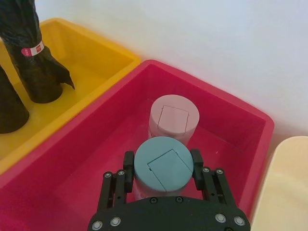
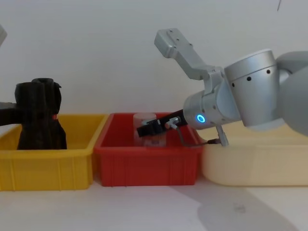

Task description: Pick up the garbage bag with the one hand and transfer it to the other hand.

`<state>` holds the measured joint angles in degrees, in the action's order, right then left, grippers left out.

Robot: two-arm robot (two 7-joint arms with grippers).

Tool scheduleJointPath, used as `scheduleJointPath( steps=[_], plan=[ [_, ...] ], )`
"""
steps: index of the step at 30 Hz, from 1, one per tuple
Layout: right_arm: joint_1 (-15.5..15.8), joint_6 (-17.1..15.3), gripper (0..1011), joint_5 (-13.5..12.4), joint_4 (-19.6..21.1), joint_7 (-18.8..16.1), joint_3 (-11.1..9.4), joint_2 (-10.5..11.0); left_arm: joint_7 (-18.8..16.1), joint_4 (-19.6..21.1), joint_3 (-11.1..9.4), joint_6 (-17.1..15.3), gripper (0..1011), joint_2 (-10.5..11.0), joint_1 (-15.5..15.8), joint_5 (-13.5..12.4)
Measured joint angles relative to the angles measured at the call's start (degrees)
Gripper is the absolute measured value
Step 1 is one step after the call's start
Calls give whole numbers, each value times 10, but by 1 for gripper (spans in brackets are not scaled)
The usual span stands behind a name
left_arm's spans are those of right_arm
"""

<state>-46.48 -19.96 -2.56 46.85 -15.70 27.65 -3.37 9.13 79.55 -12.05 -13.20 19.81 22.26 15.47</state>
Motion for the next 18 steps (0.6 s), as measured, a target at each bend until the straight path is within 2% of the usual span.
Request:
scheduleJointPath(
  steps=[8,15,18],
  plan=[
    [11,1,683,0,30,-3,-4,8,-3,2,0,1,464,-1,-1,-4],
    [26,-1,683,-1,80,-8,-10,19,-13,20,-1,9,464,-1,-4,-16],
    [35,-3,683,-1,114,-10,-14,25,-15,35,-2,11,464,-2,-5,-21]
  ],
)
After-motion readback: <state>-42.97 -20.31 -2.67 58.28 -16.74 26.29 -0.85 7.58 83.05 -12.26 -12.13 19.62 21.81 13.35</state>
